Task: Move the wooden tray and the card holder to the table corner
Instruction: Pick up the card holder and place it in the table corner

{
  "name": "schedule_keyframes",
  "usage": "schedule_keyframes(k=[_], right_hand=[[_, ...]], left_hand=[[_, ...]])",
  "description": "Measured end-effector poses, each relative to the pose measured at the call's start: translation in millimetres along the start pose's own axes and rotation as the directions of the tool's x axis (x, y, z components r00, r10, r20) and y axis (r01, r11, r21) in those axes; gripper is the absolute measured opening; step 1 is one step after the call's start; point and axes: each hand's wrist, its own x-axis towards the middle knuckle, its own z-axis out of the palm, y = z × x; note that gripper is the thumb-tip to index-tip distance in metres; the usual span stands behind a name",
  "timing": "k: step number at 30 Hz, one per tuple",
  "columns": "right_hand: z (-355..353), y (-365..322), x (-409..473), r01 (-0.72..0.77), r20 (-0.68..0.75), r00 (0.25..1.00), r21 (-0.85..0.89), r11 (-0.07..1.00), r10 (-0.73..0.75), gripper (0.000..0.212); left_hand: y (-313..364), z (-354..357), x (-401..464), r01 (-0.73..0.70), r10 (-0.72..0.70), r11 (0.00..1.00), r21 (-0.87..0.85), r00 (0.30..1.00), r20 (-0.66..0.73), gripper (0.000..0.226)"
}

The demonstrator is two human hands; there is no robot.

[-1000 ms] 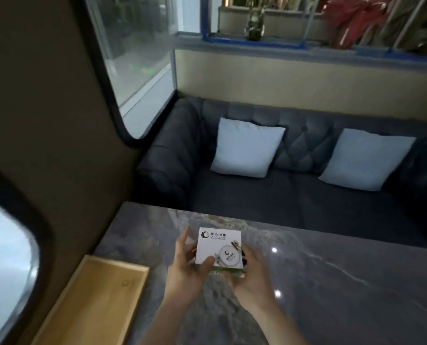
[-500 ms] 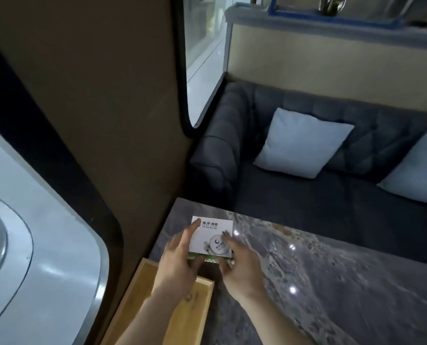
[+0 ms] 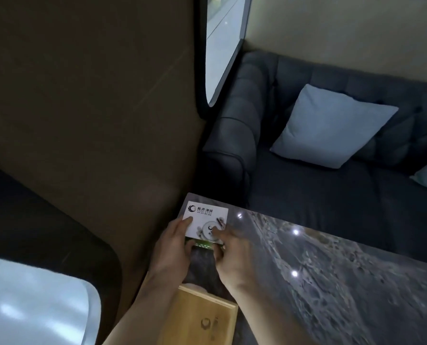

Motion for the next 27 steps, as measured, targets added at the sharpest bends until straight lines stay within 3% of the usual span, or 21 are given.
schedule_keyframes(k=[3,6,11,16,27], right_hand=[[11.6,3.2,5.0,-0.011,0.073,0.997,0.078,0.997,0.005,0.039],[15.9,13.1,9.1,0.008,0.028,1.0,0.02,1.0,-0.009,0.043],[17.3,13.0,10.4,0.224,0.012,0.974,-0.11,0.968,-0.224,0.066],[16.4,6.7,16.4,0.262,0.067,0.965,-0.17,0.95,-0.255,0.05],[23.6,4.2,37.1,0.241,0.085,0.969,-0.131,0.962,-0.231,0.047]], left_hand=[[-4.7,6.5,5.9,0.011,-0.011,0.999,0.051,1.0,-0.002,0.06],[-2.2,17.9,12.5,-0.02,0.021,0.99,0.141,1.0,-0.007,0.065],[-9.0,20.2,13.7,-0.205,0.207,0.916,0.345,0.978,0.032,0.088],[-10.1,20.4,19.5,-0.182,0.175,0.922,0.342,0.983,0.052,0.079],[-7.3,18.2,39.1,-0.219,0.227,0.897,0.385,0.974,0.025,0.07]])
